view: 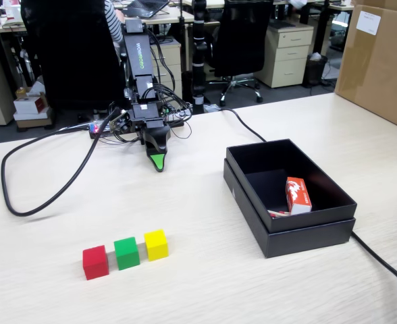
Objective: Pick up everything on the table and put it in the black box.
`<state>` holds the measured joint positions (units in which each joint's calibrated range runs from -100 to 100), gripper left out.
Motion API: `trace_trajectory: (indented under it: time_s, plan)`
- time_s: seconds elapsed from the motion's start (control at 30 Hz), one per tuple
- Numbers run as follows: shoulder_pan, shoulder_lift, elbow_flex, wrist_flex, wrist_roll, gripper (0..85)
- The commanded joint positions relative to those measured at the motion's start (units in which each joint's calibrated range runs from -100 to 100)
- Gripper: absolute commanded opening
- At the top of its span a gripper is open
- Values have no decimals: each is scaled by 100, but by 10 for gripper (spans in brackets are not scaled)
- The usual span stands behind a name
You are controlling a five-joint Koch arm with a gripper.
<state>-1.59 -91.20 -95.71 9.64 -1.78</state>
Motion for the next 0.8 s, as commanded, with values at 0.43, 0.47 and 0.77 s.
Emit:
trace_trajectory:
  time_s: [0.43, 0.47, 0.77]
  plan:
    - [-68, -54, -30, -78, -29, 483]
    - [-68, -54, -30, -78, -29, 483]
    - [-73, -43, 541, -960, -34, 483]
